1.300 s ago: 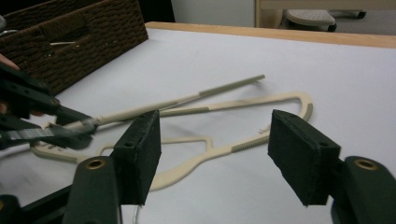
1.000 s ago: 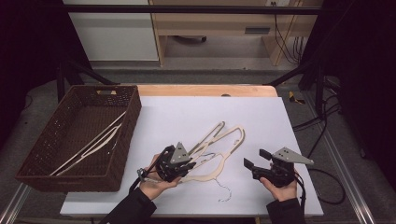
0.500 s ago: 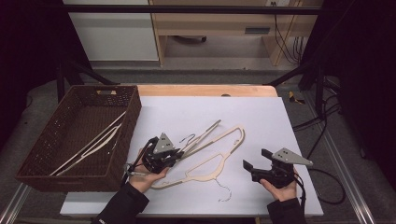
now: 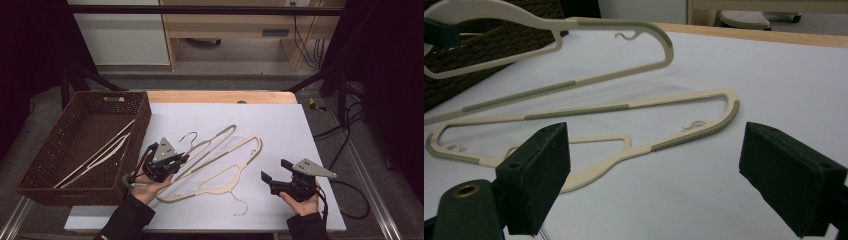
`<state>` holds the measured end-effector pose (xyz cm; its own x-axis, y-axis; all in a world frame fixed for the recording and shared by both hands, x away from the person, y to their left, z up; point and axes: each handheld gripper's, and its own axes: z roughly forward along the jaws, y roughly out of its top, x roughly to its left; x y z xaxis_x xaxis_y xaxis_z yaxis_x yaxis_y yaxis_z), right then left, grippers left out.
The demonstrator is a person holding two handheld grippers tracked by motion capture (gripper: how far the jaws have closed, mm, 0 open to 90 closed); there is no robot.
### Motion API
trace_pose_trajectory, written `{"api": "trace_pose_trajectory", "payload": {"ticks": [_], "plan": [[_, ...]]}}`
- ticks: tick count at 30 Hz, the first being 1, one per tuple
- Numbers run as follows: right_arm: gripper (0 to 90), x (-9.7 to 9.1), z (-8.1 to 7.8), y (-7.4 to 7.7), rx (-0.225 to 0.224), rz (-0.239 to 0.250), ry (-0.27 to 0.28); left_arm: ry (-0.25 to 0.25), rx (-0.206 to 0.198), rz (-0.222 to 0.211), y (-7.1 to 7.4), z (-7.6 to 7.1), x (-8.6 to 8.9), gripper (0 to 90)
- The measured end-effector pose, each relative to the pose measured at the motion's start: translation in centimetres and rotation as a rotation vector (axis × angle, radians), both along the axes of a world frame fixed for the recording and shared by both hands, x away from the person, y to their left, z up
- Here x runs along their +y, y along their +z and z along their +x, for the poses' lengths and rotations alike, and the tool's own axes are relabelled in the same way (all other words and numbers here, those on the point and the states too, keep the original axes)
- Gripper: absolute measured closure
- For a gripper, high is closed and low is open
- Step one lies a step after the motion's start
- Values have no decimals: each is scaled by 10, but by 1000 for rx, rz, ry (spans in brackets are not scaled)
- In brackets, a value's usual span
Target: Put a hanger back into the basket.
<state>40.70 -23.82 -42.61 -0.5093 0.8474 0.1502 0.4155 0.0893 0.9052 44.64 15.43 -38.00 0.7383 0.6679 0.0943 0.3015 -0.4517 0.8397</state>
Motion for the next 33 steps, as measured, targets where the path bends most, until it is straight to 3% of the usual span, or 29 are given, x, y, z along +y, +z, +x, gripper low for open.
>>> {"api": "trace_pose_trajectory", "payload": {"ticks": [6,12,18,24,26,33], "plan": [[124,-2,0,1,-5,-2,2,-32,-18,-68,20,-11,7,862],[111,-3,-1,2,-16,-3,-4,-57,-38,-109,42,-19,16,862],[106,-5,-2,5,-27,-7,-16,-61,-62,-119,63,-26,26,862],[102,-6,-2,5,-29,-3,-14,-65,-88,-122,93,-32,39,862],[101,-6,-3,6,-30,-5,-16,-68,-101,-124,106,-32,48,862],[94,-6,-3,6,-36,-4,-15,-43,-131,-101,132,-25,77,862]]}}
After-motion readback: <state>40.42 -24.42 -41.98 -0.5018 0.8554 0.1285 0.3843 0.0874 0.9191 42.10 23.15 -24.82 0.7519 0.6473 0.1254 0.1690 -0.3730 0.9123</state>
